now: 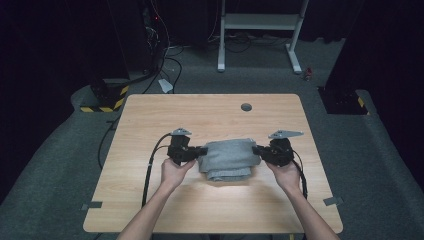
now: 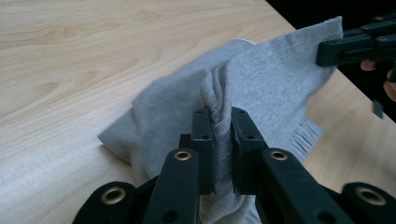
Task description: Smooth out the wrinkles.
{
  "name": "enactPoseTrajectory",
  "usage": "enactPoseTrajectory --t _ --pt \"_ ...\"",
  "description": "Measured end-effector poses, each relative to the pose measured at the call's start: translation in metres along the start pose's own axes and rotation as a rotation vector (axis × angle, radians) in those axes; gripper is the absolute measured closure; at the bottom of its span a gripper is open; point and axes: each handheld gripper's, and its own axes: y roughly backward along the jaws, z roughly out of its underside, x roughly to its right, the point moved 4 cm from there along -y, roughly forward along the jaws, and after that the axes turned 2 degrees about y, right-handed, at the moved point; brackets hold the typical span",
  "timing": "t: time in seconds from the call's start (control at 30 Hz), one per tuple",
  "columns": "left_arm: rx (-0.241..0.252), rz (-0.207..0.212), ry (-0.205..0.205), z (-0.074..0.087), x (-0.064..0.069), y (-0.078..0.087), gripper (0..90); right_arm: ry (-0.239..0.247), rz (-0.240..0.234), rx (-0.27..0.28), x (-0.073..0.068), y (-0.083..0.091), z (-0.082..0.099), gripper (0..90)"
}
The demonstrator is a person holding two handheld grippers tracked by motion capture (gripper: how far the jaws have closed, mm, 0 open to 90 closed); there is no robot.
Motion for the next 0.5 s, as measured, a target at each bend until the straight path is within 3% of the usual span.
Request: enactPoseTrajectory --t 0.13,0.27,0.43,0.5 --pt "-0.005 0.024 -0.040 0.019 0.011 0.007 81.5 0.057 -0.005 0.017 -0.010 0.012 0.014 82.1" --pt "-0.040 0.037 -0.079 0.045 0.022 0.006 81.4 0.114 -0.008 0.000 -0.020 0.016 0.034 82.2" --pt "-0.073 0.007 -0.100 0.071 0.026 -0.001 81.3 0.137 -0.009 -0.053 -0.026 0.012 0.060 82.2" --pt "-0.074 -0.009 -0.100 0.076 0.025 -0.004 81.2 0.122 -0.016 -0.061 -0.025 0.010 0.067 82.2"
